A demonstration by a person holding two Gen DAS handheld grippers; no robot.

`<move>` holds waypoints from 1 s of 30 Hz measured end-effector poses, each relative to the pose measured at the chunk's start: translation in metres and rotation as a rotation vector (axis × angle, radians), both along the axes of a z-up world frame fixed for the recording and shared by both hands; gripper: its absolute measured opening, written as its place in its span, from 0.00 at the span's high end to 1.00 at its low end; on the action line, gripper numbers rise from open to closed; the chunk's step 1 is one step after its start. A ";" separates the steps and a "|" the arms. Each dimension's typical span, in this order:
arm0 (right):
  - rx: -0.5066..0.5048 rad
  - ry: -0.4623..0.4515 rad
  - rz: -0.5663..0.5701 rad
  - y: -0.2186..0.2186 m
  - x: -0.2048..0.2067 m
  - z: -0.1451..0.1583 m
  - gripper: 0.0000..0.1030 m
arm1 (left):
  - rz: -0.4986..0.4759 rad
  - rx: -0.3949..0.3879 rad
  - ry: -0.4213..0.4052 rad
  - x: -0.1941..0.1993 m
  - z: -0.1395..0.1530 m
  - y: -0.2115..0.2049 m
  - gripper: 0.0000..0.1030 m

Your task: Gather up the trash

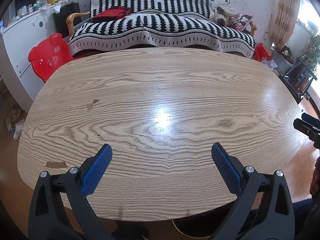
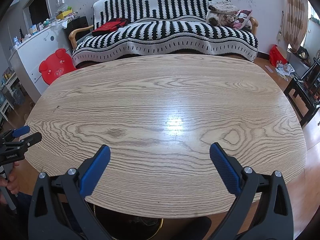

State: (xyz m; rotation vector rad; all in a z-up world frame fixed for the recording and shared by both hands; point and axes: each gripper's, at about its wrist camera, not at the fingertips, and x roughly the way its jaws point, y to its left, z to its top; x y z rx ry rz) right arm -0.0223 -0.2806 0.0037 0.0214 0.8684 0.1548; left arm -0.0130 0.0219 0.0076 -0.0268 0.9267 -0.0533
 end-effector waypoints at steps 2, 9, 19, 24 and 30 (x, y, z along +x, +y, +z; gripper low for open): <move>0.001 0.000 0.000 0.000 0.000 0.000 0.07 | -0.001 -0.001 0.001 0.000 0.000 0.000 0.06; 0.002 0.001 0.000 0.000 0.000 0.000 0.07 | -0.008 -0.015 0.009 0.001 -0.002 0.001 0.06; 0.001 0.003 0.002 0.003 -0.001 0.000 0.07 | -0.021 -0.055 0.018 0.001 -0.002 0.001 0.06; 0.004 0.004 0.001 0.004 -0.002 0.000 0.07 | -0.024 -0.056 0.012 -0.001 -0.001 0.000 0.06; 0.003 0.005 0.003 0.004 -0.002 0.000 0.07 | -0.012 -0.043 0.012 0.001 -0.001 -0.001 0.06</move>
